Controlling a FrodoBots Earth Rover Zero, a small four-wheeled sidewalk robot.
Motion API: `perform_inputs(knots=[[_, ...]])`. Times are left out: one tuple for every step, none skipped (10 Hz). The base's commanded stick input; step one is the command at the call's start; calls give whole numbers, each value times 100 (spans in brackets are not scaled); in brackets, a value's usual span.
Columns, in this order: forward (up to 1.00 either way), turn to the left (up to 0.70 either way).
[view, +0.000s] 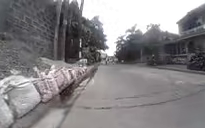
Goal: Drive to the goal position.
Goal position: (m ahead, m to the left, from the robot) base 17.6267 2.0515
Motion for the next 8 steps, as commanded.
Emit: perform_inputs(knots=[[70,0],[70,0],[70,0],[70,0],[70,0],[70,0],[70,0],[70,0]])
